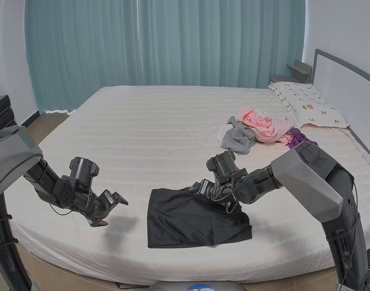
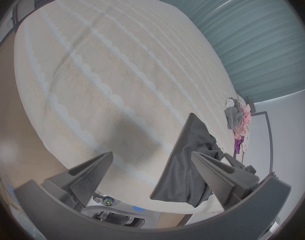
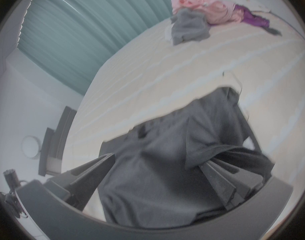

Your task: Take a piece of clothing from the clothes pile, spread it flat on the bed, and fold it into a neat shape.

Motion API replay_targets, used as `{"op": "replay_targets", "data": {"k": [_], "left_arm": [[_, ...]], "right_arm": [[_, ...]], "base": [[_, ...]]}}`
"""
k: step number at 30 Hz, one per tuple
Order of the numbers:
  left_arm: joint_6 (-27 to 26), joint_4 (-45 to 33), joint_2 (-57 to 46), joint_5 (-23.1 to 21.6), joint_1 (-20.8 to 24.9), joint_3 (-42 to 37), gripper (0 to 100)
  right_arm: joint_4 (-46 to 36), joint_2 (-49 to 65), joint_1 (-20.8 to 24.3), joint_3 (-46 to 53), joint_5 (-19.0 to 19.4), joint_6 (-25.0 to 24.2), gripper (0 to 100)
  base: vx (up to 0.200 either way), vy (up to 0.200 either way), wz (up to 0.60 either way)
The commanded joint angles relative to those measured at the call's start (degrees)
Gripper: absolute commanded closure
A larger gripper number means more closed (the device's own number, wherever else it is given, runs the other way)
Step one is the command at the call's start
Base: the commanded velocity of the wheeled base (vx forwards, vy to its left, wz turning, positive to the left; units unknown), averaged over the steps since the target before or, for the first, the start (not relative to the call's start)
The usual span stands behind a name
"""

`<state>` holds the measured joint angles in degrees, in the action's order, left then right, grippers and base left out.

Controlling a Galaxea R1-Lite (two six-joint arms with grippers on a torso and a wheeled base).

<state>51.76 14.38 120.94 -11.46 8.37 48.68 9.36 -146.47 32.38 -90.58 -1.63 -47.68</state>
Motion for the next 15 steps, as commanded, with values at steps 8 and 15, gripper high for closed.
{"op": "replay_targets", "data": {"k": [8, 15], "left_arm": [[0.2, -0.1, -0.6, 3.9, 1.3, 0.8, 0], [1.9, -0.4, -0.2, 7.6, 3.9, 4.9, 0]], "right_arm": [[-1.0, -3.0, -8.9, -8.1, -8.4, 1.4, 0], [1.9, -1.9, -10.0, -4.2, -8.1, 1.2, 0]], "base": [[0.000, 0.000, 0.00], [0.000, 0.000, 0.00]]}}
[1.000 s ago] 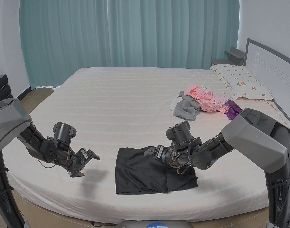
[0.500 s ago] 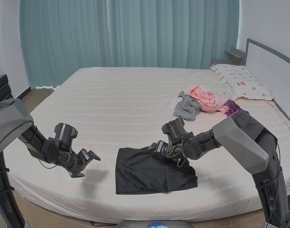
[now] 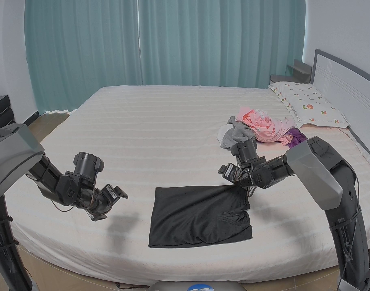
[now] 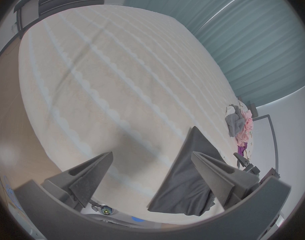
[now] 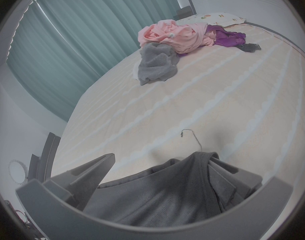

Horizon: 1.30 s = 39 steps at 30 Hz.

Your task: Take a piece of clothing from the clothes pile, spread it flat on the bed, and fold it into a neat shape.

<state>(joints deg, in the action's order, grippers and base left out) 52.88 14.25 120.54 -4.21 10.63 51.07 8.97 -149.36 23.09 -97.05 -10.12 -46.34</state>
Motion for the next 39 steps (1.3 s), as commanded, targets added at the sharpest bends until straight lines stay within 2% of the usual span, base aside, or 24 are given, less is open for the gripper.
{"op": "replay_targets", "data": {"k": [1, 6, 10, 14, 19, 21, 24, 32, 39], "left_arm": [[0.8, -0.3, 0.3, 0.4, 1.9, 2.9, 0], [0.8, -0.5, 1.7, 0.8, 3.6, 6.5, 0], [0.8, -0.5, 4.6, 0.9, 4.7, 9.8, 0], [0.8, -0.5, 7.5, 1.0, 5.7, 13.2, 0], [0.8, -0.5, 11.3, 2.1, 7.7, 17.9, 0], [0.7, -0.5, 14.0, 3.8, 8.8, 21.2, 0], [0.8, -0.5, 16.8, 5.7, 9.8, 24.7, 0], [0.7, -0.6, 21.5, 7.4, 11.8, 30.5, 0], [0.7, -0.6, 23.2, 9.0, 12.2, 32.2, 0]], "right_arm": [[2.7, 1.1, -0.7, 2.5, 0.5, -0.2, 0], [6.2, 4.7, -0.3, 9.2, 6.9, 0.0, 0], [7.9, 7.3, -0.4, 12.9, 10.2, 0.2, 0], [9.8, 8.8, -0.9, 14.1, 10.5, -0.3, 0], [16.6, 10.7, -1.3, 18.8, 10.8, -1.4, 0], [17.0, 12.5, -1.2, 23.8, 13.3, 1.2, 0], [17.3, 13.0, -1.5, 25.7, 13.9, 4.2, 0], [17.7, 13.7, -2.6, 25.8, 13.8, 5.2, 0], [17.9, 14.2, -3.3, 27.2, 13.9, 6.0, 0]], "base": [[0.000, 0.000, 0.00], [0.000, 0.000, 0.00], [0.000, 0.000, 0.00], [0.000, 0.000, 0.00], [0.000, 0.000, 0.00], [0.000, 0.000, 0.00], [0.000, 0.000, 0.00], [0.000, 0.000, 0.00], [0.000, 0.000, 0.00]]}}
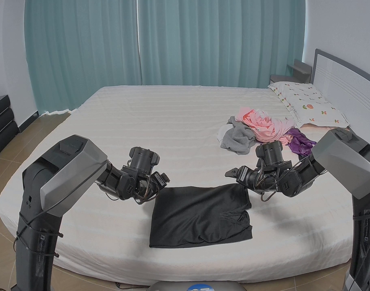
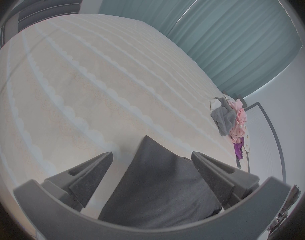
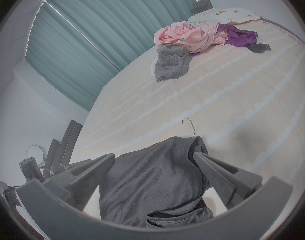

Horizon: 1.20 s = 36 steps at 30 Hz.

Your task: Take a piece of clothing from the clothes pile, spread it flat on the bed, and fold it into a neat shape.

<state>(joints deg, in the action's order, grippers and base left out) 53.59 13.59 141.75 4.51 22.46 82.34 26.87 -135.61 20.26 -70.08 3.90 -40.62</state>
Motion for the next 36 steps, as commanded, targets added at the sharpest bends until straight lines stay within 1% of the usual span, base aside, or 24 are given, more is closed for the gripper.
{"op": "replay_targets", "data": {"k": [1, 4, 9, 10, 11, 12, 19, 22, 23, 24, 27, 28, 30, 34, 36], "left_arm": [[0.0, 0.0, 2.0, 0.3, 0.4, 1.0, 0], [0.0, 0.0, 2.5, 0.3, 0.3, 2.0, 0], [0.0, 0.1, 3.8, 0.9, 0.4, 3.6, 0], [0.0, 0.0, 4.8, 2.3, 0.5, 4.9, 0], [0.0, 0.0, 5.0, 2.8, 0.5, 5.4, 0], [0.0, 0.0, 5.6, 3.5, 0.5, 5.9, 100], [-0.1, -0.1, 6.2, 3.9, 0.7, 6.2, 100], [-0.2, 0.0, 6.7, 5.6, 1.1, 6.3, 100], [-0.1, 0.1, 6.9, 7.2, 1.2, 6.8, 100], [0.3, 0.1, 6.9, 7.5, 1.1, 7.1, 100], [0.8, 0.1, 6.6, 7.6, 0.7, 7.2, 100], [2.7, 0.0, 6.3, 7.7, 0.7, 7.0, 100], [3.9, -0.1, 5.9, 7.7, 0.6, 6.7, 100], [3.9, 0.0, 4.9, 7.8, 0.1, 5.6, 100], [3.9, -0.1, 4.6, 7.8, -0.1, 5.4, 100]], "right_arm": [[0.1, 0.3, -0.7, 0.1, -0.1, 0.3, 0], [0.1, -0.6, -1.5, -0.1, -0.3, 1.1, 0], [0.4, -1.9, -1.7, -0.2, -0.4, 1.1, 0], [0.5, -2.6, -1.8, -0.6, -0.4, 1.1, 0], [0.5, -2.8, -1.8, -0.8, -0.4, 1.1, 0], [0.6, -3.3, -1.8, -0.9, -0.4, 1.0, 0], [0.7, -5.5, -1.8, -2.9, -0.6, 0.8, 0], [0.7, -6.3, -1.9, -3.7, -1.6, 0.8, 0], [0.7, -7.4, -2.2, -4.4, -2.4, 0.8, 0], [0.7, -7.9, -2.2, -4.9, -2.7, 0.8, 0], [0.7, -8.7, -2.3, -6.1, -2.9, 0.7, 0], [0.7, -9.8, -2.4, -7.3, -3.4, 0.6, 0], [0.7, -11.1, -2.2, -8.6, -4.3, 0.6, 0], [0.7, -13.2, -1.7, -10.9, -5.7, 0.5, 0], [0.7, -13.6, -1.3, -11.4, -5.7, 0.5, 0]], "base": [[0.000, 0.000, 0.00], [0.000, 0.000, 0.00], [0.000, 0.000, 0.00], [0.000, 0.000, 0.00], [0.000, 0.000, 0.00], [0.000, 0.000, 0.00], [0.000, 0.000, 0.00], [0.000, 0.000, 0.00], [0.000, 0.000, 0.00], [0.000, 0.000, 0.00], [0.000, 0.000, 0.00], [0.000, 0.000, 0.00], [0.000, 0.000, 0.00], [0.000, 0.000, 0.00], [0.000, 0.000, 0.00]]}}
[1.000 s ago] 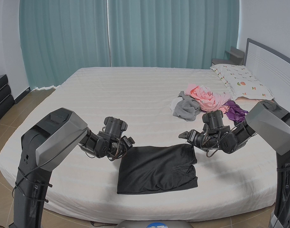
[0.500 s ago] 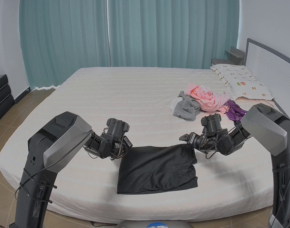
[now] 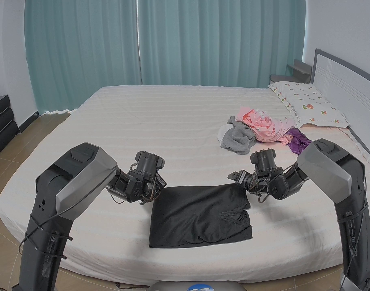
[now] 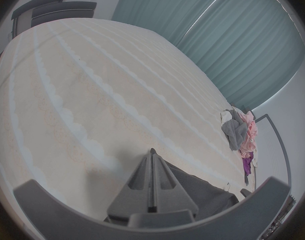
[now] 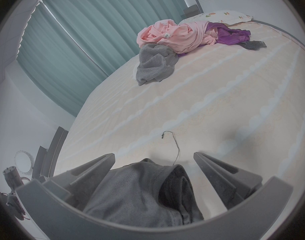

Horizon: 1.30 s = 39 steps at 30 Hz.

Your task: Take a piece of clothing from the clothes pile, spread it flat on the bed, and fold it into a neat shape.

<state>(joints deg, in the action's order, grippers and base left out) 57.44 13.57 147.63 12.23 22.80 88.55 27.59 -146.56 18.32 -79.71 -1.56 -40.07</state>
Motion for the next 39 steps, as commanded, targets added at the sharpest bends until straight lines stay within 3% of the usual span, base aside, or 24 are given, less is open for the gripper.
{"op": "replay_targets", "data": {"k": [1, 4, 5, 31, 32, 39], "left_arm": [[0.0, 0.0, -1.6, 0.1, -0.6, -1.0, 100], [0.0, 0.1, -1.8, 0.1, -0.8, -1.5, 100], [0.0, 0.1, -1.9, 0.1, -0.8, -1.5, 100], [-0.2, 0.0, -1.6, 0.0, -2.2, -2.0, 100], [-0.1, 0.0, -1.8, -0.1, -2.2, -2.3, 100], [0.2, 0.2, -7.9, -2.3, -2.8, -8.5, 100]], "right_arm": [[0.1, -2.7, 0.7, -1.9, -0.4, -0.2, 0], [0.2, -2.8, 0.7, -2.2, -0.4, -0.2, 0], [0.2, -2.5, 0.7, -2.4, -0.3, -1.0, 100], [1.7, -2.5, -0.3, -2.6, -0.3, -2.6, 100], [1.8, -2.4, -0.3, -2.4, -0.3, -2.6, 0], [1.9, 6.6, -0.5, 4.0, 0.9, -2.7, 0]], "base": [[0.000, 0.000, 0.00], [0.000, 0.000, 0.00], [0.000, 0.000, 0.00], [0.000, 0.000, 0.00], [0.000, 0.000, 0.00], [0.000, 0.000, 0.00]]}}
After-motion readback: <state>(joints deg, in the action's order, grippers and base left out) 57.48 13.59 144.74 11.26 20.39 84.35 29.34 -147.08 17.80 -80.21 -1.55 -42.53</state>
